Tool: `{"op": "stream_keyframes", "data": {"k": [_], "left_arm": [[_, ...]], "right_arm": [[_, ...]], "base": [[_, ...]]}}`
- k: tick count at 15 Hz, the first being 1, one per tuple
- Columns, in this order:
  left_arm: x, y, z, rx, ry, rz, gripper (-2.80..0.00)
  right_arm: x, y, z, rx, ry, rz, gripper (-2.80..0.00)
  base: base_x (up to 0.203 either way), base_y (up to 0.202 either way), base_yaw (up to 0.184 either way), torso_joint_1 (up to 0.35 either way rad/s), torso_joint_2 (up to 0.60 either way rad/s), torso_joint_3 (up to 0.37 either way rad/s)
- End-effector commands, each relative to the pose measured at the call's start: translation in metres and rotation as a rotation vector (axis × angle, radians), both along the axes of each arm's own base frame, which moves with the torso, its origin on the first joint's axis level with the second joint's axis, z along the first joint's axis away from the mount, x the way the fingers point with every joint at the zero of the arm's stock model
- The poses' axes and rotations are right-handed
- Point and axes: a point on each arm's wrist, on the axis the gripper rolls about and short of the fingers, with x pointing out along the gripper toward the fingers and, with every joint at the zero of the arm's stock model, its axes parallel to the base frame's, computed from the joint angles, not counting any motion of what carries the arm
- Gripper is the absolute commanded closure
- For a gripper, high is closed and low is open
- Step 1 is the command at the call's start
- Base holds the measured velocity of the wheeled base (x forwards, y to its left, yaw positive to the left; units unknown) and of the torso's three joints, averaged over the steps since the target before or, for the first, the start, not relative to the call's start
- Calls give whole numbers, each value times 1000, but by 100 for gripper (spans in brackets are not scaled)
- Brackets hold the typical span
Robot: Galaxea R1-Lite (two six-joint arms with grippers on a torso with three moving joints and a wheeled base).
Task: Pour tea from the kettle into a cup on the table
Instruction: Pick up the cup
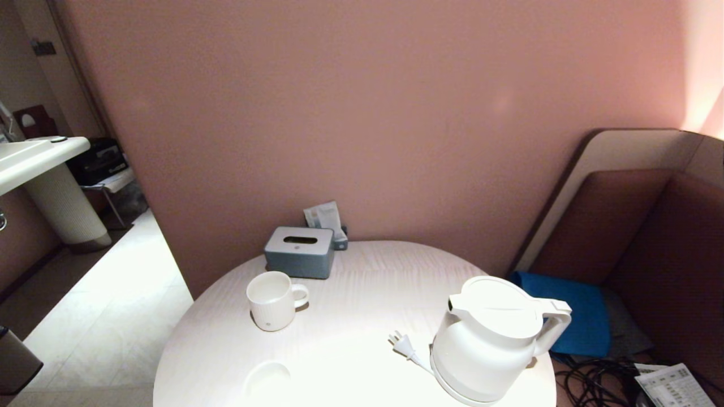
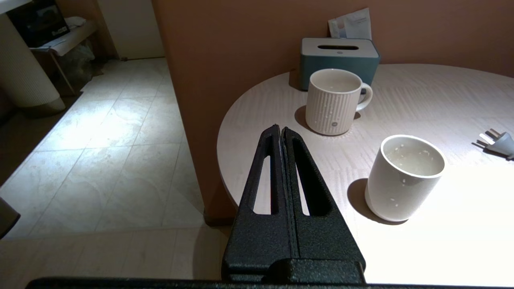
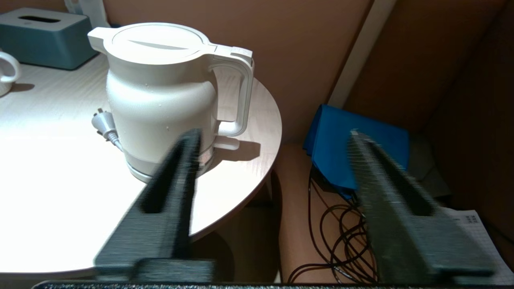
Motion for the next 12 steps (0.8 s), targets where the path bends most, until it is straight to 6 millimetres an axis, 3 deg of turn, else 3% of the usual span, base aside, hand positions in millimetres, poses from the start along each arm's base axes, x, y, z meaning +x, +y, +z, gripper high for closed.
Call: {"op": "stream_keyframes", "data": {"k": [1, 12], "left_arm": [[0, 0, 0, 0, 1, 0, 0], [0, 0, 0, 14, 1, 2, 0]], "right_arm": [[0, 0, 0, 1, 1, 1, 0], [0, 0, 0, 9, -2, 0, 0]], "base": [[0, 0, 0, 0, 0, 0], [0, 0, 0, 0, 0, 0]]}}
